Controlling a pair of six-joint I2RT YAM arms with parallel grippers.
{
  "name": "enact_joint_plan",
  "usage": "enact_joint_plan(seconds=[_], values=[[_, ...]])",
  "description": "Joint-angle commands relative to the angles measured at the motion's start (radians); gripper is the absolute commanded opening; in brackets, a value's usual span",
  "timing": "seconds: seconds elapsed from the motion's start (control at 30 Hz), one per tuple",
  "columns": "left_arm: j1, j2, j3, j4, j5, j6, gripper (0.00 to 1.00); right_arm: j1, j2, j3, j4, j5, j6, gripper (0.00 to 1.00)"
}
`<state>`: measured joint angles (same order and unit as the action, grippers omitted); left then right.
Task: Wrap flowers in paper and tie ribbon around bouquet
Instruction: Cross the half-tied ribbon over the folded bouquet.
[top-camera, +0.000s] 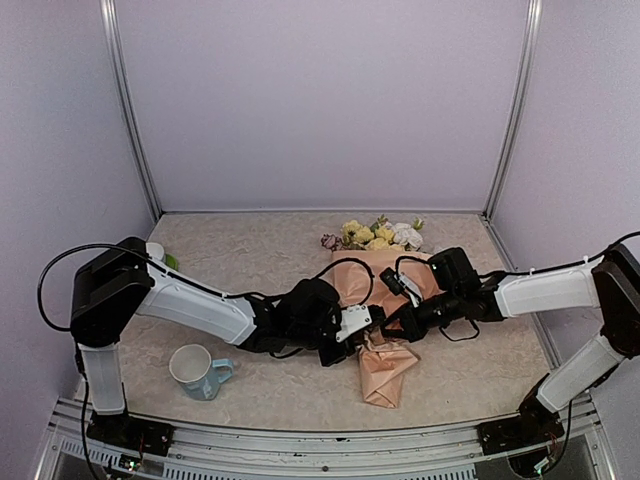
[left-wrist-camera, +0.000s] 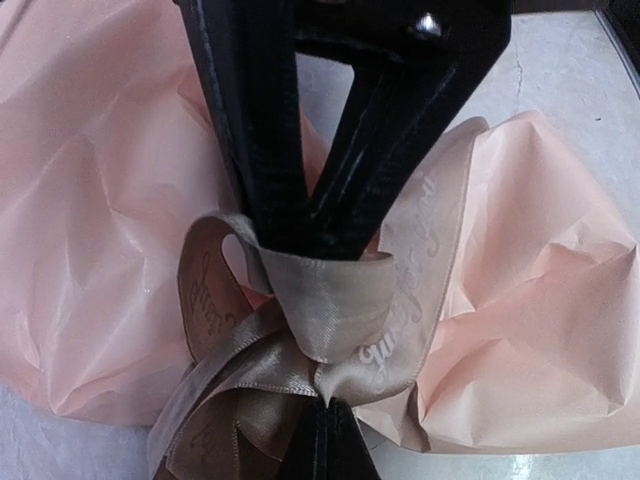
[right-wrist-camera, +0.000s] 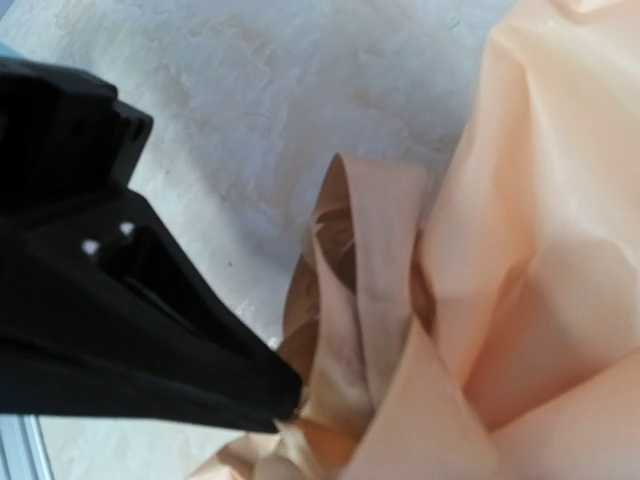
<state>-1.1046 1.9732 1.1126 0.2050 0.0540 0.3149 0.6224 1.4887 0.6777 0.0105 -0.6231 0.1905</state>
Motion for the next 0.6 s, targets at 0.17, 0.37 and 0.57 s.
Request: enact_joint_plan(seconds=[0.17,0.37,0.57], values=[[0.029,-0.052,-0.004,0.055,0.056,-0.046,0.00,-0.012,0.046,-0.042,0.145,-0.083,0.057,0.13],[0.039,-0.033,0.023,0.048,0.066,-0.056,0.00,-0.012,0.064,-0.059,0.233,-0.168,0.077,0.13],[0.060,0.011,0.057,0.016,0.124,-0.070,0.00,-0.012,0.044,-0.076,0.272,-0.181,0.078,0.14]])
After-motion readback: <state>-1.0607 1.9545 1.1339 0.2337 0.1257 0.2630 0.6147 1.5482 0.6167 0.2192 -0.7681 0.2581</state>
